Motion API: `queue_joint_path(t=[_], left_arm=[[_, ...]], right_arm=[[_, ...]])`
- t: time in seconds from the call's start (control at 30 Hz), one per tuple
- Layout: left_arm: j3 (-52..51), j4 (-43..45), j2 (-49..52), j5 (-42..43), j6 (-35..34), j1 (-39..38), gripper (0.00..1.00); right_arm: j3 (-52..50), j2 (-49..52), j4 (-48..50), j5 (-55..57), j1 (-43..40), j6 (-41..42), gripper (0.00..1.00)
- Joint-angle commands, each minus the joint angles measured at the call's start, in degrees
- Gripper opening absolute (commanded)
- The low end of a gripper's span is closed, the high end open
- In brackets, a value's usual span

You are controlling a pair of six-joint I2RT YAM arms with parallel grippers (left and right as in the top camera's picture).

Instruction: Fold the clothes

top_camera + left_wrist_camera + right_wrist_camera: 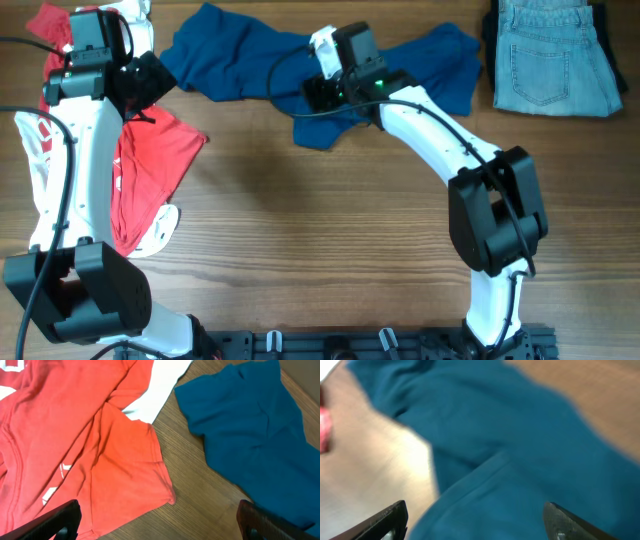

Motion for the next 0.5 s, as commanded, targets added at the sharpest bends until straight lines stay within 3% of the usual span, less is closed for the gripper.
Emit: queue_joint_path(t=[0.0, 0.47], left_arm=[[0.28, -0.07, 0.13, 0.92, 0.28, 0.15, 1.00], [0.28, 0.57, 0.13, 0.92, 0.28, 0.09, 1.00]], right_arm=[[0.96, 1.01, 3.34, 1.95, -2.80, -7.96, 0.87], [0.96, 6.58, 2.29, -12.22, -8.00, -16.70, 0.85]])
